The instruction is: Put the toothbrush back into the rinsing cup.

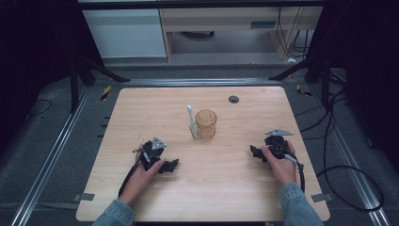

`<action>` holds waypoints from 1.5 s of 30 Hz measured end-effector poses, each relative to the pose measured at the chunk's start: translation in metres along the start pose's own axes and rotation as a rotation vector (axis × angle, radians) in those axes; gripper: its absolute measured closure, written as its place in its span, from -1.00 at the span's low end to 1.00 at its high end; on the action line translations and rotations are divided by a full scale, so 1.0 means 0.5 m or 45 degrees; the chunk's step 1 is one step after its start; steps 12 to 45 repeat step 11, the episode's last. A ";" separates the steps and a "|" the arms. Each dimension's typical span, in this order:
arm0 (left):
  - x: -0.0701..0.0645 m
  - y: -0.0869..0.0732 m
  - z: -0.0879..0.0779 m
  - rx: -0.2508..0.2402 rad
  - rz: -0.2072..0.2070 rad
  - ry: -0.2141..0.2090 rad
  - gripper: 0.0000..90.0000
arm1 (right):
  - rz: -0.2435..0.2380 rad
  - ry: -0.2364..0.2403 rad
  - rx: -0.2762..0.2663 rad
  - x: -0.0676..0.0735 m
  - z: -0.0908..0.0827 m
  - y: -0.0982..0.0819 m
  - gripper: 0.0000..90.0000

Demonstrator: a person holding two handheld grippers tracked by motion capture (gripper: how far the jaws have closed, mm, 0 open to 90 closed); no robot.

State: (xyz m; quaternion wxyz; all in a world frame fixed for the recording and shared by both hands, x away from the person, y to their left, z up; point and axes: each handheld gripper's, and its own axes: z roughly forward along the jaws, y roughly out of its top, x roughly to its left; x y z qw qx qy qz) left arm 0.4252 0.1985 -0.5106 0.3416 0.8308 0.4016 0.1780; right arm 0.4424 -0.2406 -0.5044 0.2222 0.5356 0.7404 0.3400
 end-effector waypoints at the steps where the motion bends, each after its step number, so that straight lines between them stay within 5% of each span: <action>1: 0.000 0.000 0.000 0.000 0.000 0.000 -1.00 | 0.011 -0.001 0.001 0.000 0.002 -0.003 -0.81; 11: 0.000 0.000 0.000 0.001 0.001 0.000 -1.00 | -0.029 -0.041 0.016 0.026 0.008 -0.019 -0.91; 45: 0.000 0.000 0.000 0.001 0.001 0.000 -1.00 | -0.029 -0.041 0.016 0.026 0.008 -0.019 -0.91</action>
